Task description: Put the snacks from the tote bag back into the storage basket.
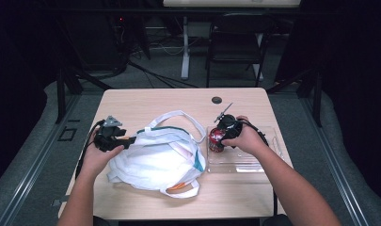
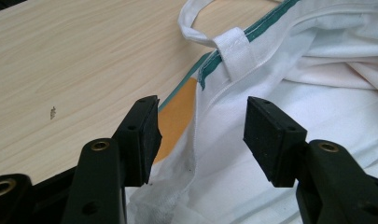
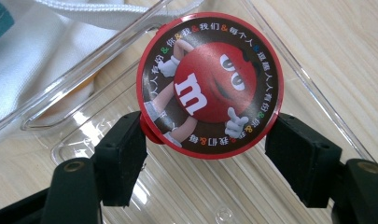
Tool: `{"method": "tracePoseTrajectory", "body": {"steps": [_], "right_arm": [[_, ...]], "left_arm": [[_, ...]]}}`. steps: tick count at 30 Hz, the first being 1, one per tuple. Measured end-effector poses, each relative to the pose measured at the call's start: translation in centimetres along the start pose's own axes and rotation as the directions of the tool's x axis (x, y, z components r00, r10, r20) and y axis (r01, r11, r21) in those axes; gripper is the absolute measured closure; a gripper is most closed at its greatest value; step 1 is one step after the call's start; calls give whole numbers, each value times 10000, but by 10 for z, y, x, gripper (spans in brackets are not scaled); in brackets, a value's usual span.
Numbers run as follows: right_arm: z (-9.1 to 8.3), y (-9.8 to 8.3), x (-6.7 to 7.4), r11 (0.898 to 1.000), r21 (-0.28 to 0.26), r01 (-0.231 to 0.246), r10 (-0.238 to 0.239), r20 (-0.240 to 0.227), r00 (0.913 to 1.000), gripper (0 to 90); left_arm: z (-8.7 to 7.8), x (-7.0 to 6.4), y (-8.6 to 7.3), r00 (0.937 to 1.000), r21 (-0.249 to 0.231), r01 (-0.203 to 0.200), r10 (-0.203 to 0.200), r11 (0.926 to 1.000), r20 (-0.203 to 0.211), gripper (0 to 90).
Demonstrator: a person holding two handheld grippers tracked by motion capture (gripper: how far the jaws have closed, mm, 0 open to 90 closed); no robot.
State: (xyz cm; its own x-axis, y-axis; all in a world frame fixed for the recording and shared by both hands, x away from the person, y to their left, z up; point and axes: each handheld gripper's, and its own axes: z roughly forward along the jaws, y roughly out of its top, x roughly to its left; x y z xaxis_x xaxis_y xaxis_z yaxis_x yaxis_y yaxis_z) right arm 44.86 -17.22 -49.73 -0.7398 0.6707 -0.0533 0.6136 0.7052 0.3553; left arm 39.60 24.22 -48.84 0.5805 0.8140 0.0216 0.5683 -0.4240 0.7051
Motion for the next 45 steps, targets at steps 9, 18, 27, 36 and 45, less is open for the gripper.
{"method": "tracePoseTrajectory", "body": {"steps": [9,18,27,36,45], "right_arm": [[0,2,-3,9995,119,307,-306,-98,9995,290],[0,3,-3,9991,144,410,-408,-140,9991,289],[1,3,-3,9994,66,332,-332,-108,9994,287],[-1,2,-3,10000,-16,67,-67,-108,9999,284],[-4,1,-2,10000,-30,-1,1,-128,9999,282]], "left_arm": [[-1,1,0,10000,120,-46,45,9999,62,453],[-1,1,0,10000,88,-7,7,10000,58,453],[-1,0,0,10000,45,-19,19,10000,24,453],[-1,1,0,10000,78,-16,16,10000,73,453],[-1,1,0,10000,75,19,-20,10000,95,453]]}}
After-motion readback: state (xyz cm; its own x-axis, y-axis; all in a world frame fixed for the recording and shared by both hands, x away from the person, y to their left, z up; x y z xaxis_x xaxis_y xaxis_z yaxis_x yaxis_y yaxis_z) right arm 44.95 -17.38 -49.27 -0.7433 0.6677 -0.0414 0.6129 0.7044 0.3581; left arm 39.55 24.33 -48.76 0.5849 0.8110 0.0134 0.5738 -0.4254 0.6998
